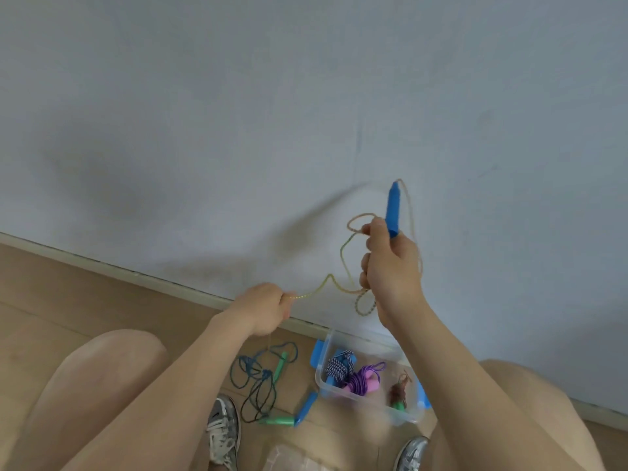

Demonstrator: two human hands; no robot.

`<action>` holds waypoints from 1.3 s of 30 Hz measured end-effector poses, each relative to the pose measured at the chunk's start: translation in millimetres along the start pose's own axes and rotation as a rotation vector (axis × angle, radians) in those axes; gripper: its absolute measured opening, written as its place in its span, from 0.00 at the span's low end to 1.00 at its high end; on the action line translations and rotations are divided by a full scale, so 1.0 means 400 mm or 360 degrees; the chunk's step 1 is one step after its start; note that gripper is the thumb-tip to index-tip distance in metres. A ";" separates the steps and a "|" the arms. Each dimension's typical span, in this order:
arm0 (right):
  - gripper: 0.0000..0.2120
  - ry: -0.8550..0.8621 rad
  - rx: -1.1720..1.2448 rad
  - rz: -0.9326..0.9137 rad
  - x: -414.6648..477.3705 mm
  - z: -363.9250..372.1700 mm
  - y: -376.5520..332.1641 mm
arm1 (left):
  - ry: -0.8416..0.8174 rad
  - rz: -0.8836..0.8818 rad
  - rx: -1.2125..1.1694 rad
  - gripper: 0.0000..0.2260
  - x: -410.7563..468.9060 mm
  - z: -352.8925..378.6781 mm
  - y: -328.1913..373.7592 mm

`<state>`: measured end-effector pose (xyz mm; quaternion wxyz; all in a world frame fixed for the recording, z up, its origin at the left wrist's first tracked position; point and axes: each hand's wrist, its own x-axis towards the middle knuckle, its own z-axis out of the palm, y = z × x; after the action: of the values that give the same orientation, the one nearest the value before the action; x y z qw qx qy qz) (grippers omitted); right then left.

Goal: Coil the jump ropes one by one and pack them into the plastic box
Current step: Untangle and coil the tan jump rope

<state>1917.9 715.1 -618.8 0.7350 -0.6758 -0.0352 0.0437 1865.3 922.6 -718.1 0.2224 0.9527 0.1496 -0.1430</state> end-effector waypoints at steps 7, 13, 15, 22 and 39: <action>0.16 -0.0316 -0.0437 0.0048 -0.010 0.028 0.070 | 0.0290 0.0168 -0.0607 0.04 -0.068 -0.078 0.094; 0.22 -0.0589 -0.0905 -0.0221 -0.029 0.052 0.095 | 0.0449 0.0338 -0.0738 0.23 -0.090 -0.091 0.108; 0.25 -0.0645 -0.0999 -0.0313 -0.034 0.054 0.092 | 0.0465 0.0384 -0.0666 0.24 -0.087 -0.090 0.104; 0.28 -0.0848 -0.1332 -0.0483 -0.032 0.050 0.100 | 0.0501 0.0498 -0.0683 0.28 -0.077 -0.098 0.090; 0.25 0.0234 0.0097 -0.0412 -0.008 0.011 0.001 | 0.0068 -0.0122 -0.0028 0.07 -0.032 -0.041 0.008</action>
<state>1914.3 719.3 -618.9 0.7552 -0.6444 -0.0667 -0.0998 1858.1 924.4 -698.6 0.2218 0.9472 0.1920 -0.1297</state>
